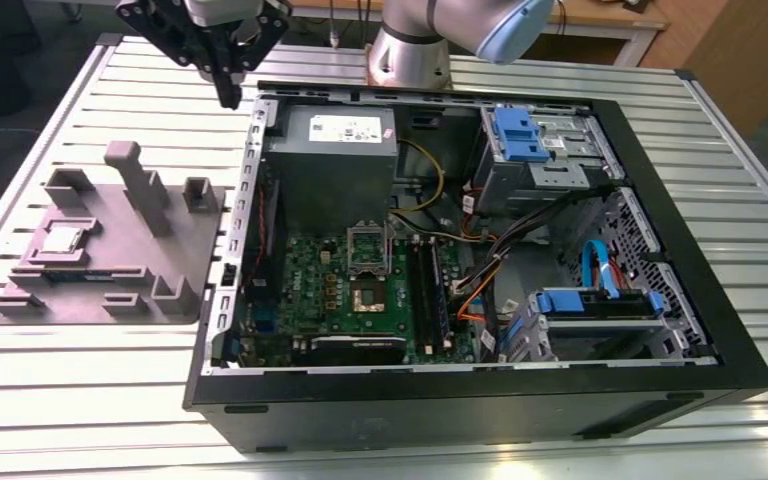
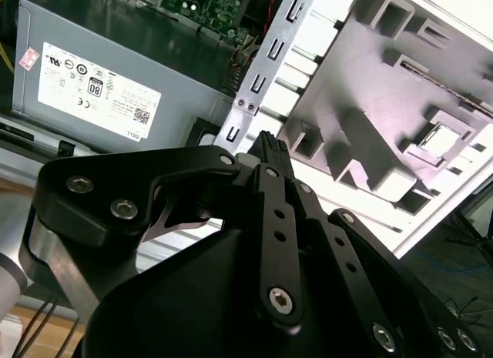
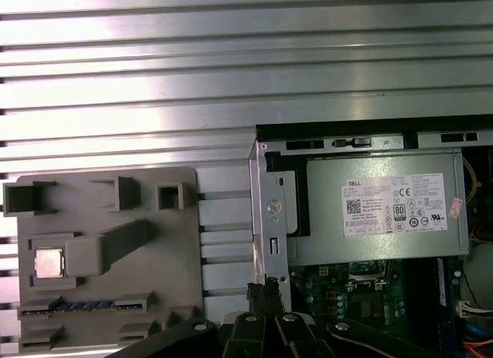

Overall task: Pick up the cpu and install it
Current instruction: 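Reach for the cpu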

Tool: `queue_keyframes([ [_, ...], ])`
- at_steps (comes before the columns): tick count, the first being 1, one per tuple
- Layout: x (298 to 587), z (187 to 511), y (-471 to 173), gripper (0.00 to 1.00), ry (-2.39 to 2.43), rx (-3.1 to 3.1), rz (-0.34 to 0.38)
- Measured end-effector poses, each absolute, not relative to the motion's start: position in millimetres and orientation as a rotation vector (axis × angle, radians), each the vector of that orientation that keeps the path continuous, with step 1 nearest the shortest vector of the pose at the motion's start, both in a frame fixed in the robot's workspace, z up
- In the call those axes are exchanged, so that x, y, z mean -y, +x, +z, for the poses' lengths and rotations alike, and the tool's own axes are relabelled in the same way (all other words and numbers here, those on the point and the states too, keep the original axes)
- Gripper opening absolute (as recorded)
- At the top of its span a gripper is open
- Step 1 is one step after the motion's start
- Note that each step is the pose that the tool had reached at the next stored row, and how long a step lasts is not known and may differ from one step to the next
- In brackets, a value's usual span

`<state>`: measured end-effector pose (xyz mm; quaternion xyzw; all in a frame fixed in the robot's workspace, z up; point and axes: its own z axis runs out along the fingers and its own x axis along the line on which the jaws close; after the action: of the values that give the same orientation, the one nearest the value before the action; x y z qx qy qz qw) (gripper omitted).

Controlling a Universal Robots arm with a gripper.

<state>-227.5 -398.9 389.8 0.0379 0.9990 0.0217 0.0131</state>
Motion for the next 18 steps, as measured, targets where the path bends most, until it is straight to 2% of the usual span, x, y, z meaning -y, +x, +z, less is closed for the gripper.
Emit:
queue_keyframes([
  [18, 399, 389, -240, 0.10, 0.118, -3.113, 0.068],
])
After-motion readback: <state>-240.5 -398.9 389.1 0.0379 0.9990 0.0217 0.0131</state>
